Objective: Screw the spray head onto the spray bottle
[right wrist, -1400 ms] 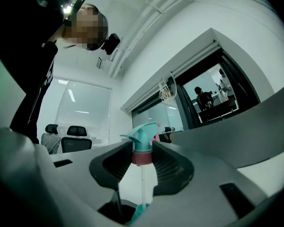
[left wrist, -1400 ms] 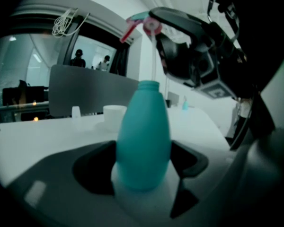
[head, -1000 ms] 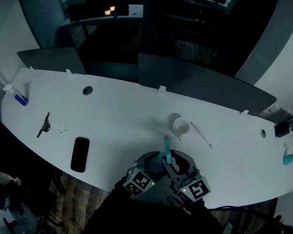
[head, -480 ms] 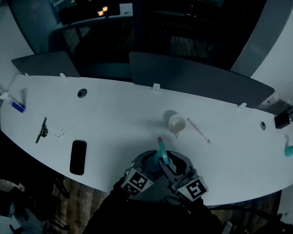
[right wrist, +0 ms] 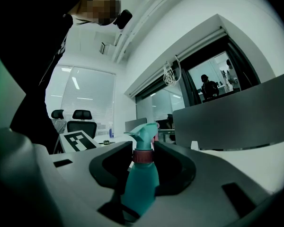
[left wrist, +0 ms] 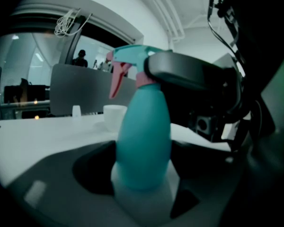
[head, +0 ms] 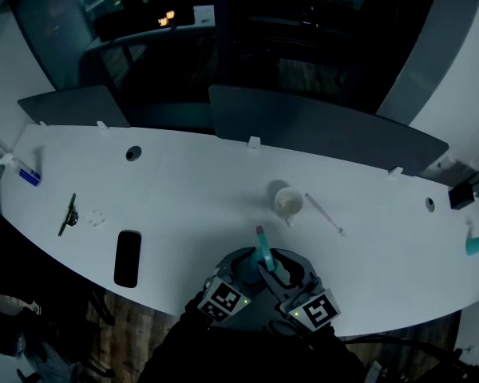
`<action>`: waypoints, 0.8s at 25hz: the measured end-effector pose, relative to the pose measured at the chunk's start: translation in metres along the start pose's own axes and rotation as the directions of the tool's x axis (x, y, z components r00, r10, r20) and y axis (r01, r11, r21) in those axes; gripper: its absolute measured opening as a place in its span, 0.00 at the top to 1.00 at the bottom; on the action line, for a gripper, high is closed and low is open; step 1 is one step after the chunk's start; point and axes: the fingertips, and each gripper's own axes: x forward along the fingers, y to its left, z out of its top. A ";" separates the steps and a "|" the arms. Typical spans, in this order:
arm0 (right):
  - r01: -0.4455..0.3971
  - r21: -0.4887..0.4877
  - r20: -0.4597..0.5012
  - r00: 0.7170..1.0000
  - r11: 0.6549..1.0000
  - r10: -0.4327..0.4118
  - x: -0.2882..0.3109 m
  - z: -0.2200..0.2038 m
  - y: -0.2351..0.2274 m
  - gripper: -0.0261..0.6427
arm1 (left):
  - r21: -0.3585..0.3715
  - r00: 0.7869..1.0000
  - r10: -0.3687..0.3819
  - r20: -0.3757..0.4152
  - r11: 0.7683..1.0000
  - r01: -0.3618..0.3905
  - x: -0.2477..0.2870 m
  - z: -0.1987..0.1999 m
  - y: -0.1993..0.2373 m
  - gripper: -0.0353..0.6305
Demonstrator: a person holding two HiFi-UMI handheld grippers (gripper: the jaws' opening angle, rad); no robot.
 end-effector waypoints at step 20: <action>0.116 0.135 -0.153 0.984 0.984 -0.095 0.002 0.025 -0.006 0.61 | 0.005 1.000 0.005 -0.001 1.000 -0.005 -0.001 0.000 0.000 0.40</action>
